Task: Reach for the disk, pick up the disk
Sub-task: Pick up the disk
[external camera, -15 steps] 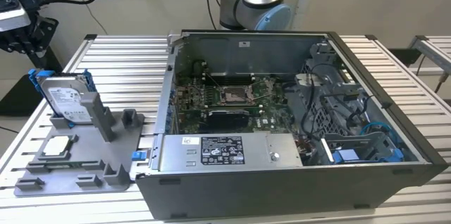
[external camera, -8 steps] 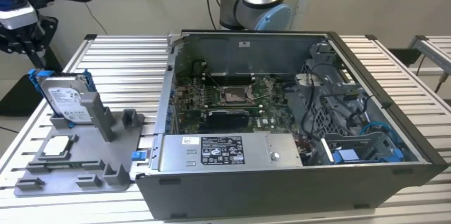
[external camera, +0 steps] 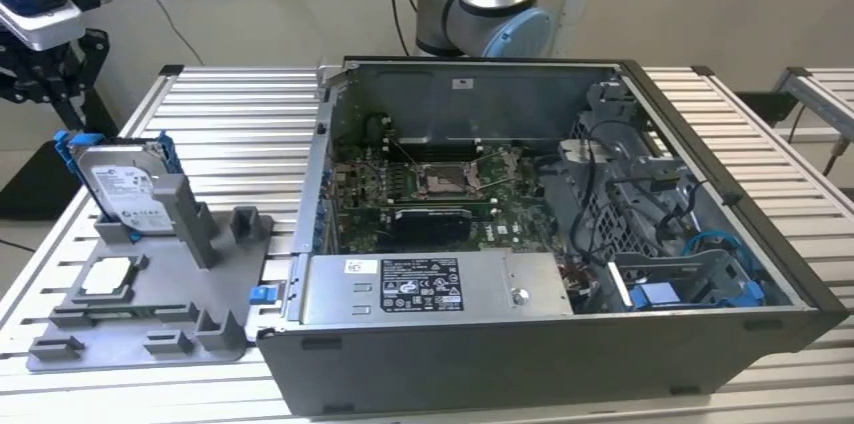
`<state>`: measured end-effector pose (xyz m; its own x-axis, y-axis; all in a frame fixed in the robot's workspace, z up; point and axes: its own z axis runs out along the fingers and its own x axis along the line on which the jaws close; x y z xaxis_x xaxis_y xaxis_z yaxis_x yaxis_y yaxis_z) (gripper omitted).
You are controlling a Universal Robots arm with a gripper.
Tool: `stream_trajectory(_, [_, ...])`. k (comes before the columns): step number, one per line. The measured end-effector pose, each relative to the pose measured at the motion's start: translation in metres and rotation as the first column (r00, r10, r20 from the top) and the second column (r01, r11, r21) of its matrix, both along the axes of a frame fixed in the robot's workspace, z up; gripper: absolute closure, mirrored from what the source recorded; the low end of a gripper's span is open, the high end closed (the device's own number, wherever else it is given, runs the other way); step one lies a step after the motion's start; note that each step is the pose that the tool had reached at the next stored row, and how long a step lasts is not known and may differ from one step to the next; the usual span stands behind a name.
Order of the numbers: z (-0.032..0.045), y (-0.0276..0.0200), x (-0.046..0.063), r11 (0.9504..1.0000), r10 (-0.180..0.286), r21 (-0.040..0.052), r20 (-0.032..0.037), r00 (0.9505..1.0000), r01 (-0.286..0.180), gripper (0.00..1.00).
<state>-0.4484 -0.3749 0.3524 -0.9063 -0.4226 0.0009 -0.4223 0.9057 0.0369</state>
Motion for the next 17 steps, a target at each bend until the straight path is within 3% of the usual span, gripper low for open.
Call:
stream_trajectory(4, [0.0, 0.0, 0.0, 0.9973, 0.073, 0.0001, 0.0, 0.9973, -0.073, 1.0])
stream_trajectory(11, [0.0004, 0.0, -0.0002, 0.9851, 0.172, -0.0029, -0.0002, 0.9851, -0.172, 1.0])
stream_trajectory(14, [0.0004, 0.0, -0.0002, 0.9755, 0.22, -0.0046, -0.0001, 0.9755, -0.22, 1.0])
stream_trajectory(17, [0.0004, 0.0, -0.0002, 0.9618, 0.274, -0.0048, 0.0006, 0.9618, -0.274, 1.0])
